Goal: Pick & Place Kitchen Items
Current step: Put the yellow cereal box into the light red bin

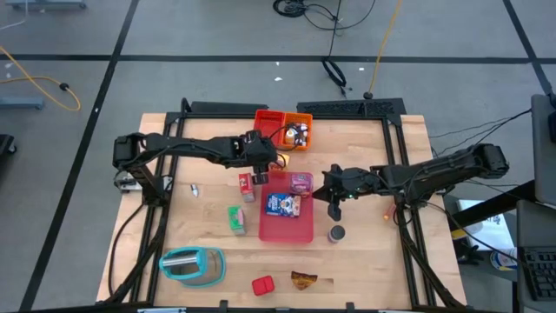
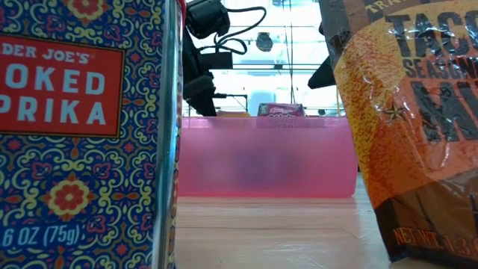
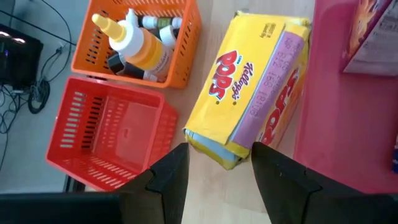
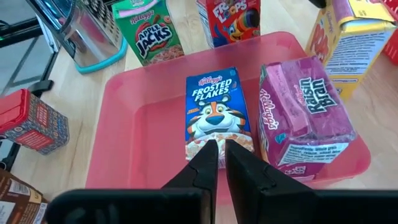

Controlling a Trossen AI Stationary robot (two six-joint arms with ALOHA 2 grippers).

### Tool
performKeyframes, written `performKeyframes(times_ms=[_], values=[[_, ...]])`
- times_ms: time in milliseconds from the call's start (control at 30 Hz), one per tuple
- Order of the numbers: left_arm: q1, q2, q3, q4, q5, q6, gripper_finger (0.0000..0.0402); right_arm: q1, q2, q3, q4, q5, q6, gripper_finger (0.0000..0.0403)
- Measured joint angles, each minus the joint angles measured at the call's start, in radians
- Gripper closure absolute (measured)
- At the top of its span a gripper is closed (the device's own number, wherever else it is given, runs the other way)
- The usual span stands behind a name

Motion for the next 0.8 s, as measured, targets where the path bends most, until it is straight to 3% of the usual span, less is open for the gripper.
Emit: performKeyframes(times_ms=[267,600,700,800], values=[[0.0,0.001,0.0,0.08,0.095,-0.023,0.0225,0.0,0.0,-0.052,0.101,-0.001,0.008,0.038],[0.0,0.064,0.002,0.123,0.069,-0.038,0.0231,0.0,0.0,-0.052,0.105,-0.001,0.017,0.0381],[0.002,0.086,0.003,0.133,0.062,-0.038,0.027,0.0,0.0,-0.052,0.106,-0.001,0.017,0.038],[0.0,0.093,0.004,0.127,0.072,-0.046,0.0343,0.0,0.0,-0.052,0.106,-0.001,0.017,0.0381]])
